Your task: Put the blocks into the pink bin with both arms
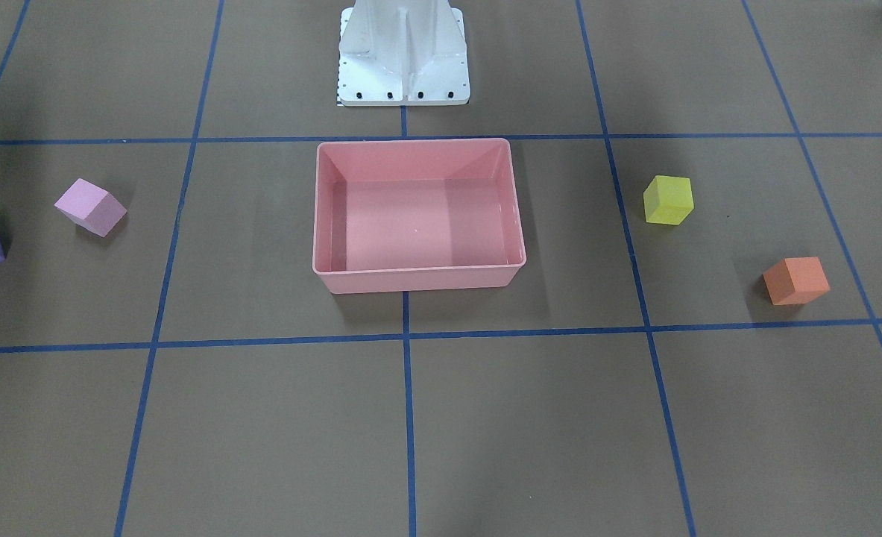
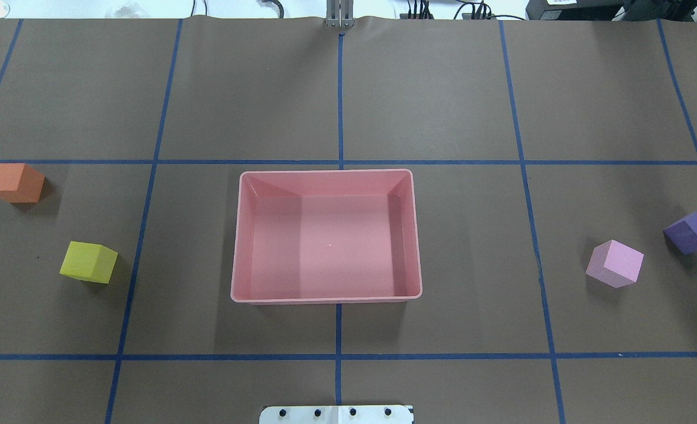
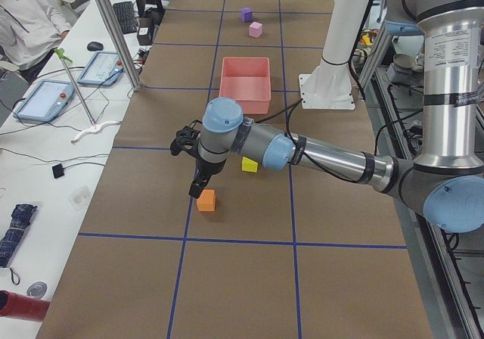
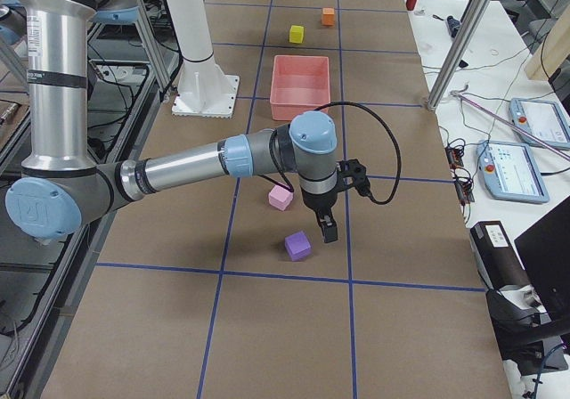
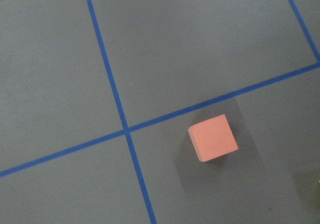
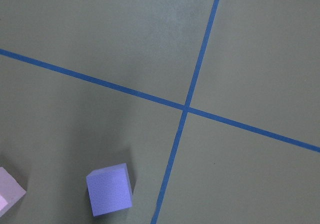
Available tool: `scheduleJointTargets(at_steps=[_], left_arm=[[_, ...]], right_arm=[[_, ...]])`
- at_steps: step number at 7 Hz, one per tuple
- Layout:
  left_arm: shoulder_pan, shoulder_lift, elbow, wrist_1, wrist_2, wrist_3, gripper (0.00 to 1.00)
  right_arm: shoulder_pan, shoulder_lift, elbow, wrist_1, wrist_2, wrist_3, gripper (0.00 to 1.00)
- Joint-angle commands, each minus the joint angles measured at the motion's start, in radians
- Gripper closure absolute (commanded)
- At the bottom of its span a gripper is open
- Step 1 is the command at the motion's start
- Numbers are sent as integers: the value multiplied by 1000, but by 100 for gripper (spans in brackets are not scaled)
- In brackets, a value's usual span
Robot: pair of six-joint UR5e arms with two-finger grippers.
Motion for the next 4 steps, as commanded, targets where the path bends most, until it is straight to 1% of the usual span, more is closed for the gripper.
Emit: scheduleJointTargets(at_steps=[1,2,3,4], left_arm=[[5,-35,51,-61,1,-72,0],[29,-43,92,-71,-1,-80,0],[61,-56,117,-75,-1,-126,0],[97,-57,149,-127,1,-222,0]], right_arm=[[0,-15,-16,101,50,2,0],[-3,-14,-38,102,71,10,0],[-6,-14,-39,106,75,45,0],[-15,-12,-39,107,75,71,0]])
